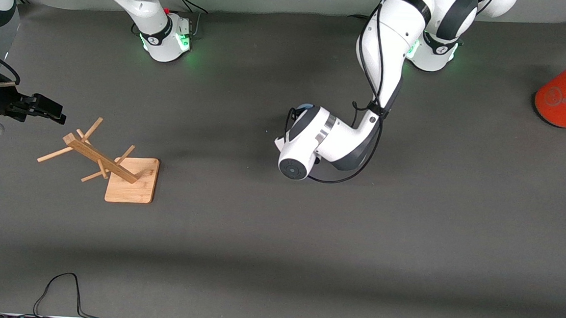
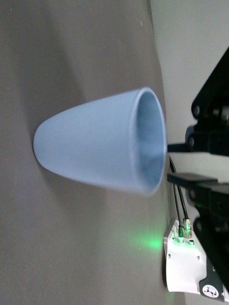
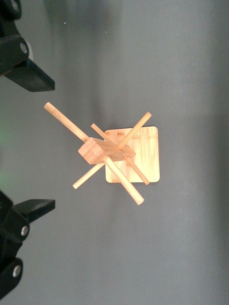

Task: Rotate and upright cup with both arms

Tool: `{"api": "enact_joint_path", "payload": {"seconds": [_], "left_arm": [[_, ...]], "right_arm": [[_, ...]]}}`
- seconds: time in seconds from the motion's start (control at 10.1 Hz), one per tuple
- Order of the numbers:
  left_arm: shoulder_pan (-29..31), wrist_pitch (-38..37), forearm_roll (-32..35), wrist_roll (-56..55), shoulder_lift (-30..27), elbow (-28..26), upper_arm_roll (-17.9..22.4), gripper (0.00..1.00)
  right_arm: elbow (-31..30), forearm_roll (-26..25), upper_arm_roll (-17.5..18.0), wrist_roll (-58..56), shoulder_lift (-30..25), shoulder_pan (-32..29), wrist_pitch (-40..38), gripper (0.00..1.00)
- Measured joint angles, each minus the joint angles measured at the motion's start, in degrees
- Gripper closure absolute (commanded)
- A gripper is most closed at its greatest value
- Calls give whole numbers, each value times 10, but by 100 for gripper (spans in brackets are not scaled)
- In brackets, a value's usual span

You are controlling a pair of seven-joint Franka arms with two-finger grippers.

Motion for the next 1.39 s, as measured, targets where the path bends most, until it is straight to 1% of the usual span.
{"api": "enact_joint_path", "payload": {"seconds": [0.2, 0.4, 0.5, 0.6, 0.8, 0.89, 1.09, 1.29, 1.39], "left_arm": [[0, -1, 0, 0, -2, 6, -1, 0], [3, -21, 1, -15, -10, 27, 1, 0], [13, -30, 7, -36, -18, 46, 4, 0], [33, -36, 29, -47, -33, 63, 6, 0], [87, -38, 110, -49, -83, 86, 8, 0], [118, -33, 147, -47, -114, 90, 8, 0], [189, -5, 202, -9, -171, 89, 8, 0], [260, 31, 227, 49, -210, 81, 9, 0], [292, 53, 236, 97, -238, 55, 10, 0]], "right_arm": [[0, 0, 0, 0, 0, 0, 0, 0], [0, 0, 0, 0, 0, 0, 0, 0], [0, 0, 0, 0, 1, 0, 0, 0], [0, 0, 0, 0, 1, 0, 1, 0], [-1, 0, 0, 0, 1, 0, 1, 0], [-1, 0, 1, 0, 1, 0, 1, 0], [-1, 0, 1, 0, 2, 0, 2, 0], [-1, 0, 1, 0, 2, 0, 3, 0], [-1, 0, 1, 0, 3, 0, 3, 0]]}}
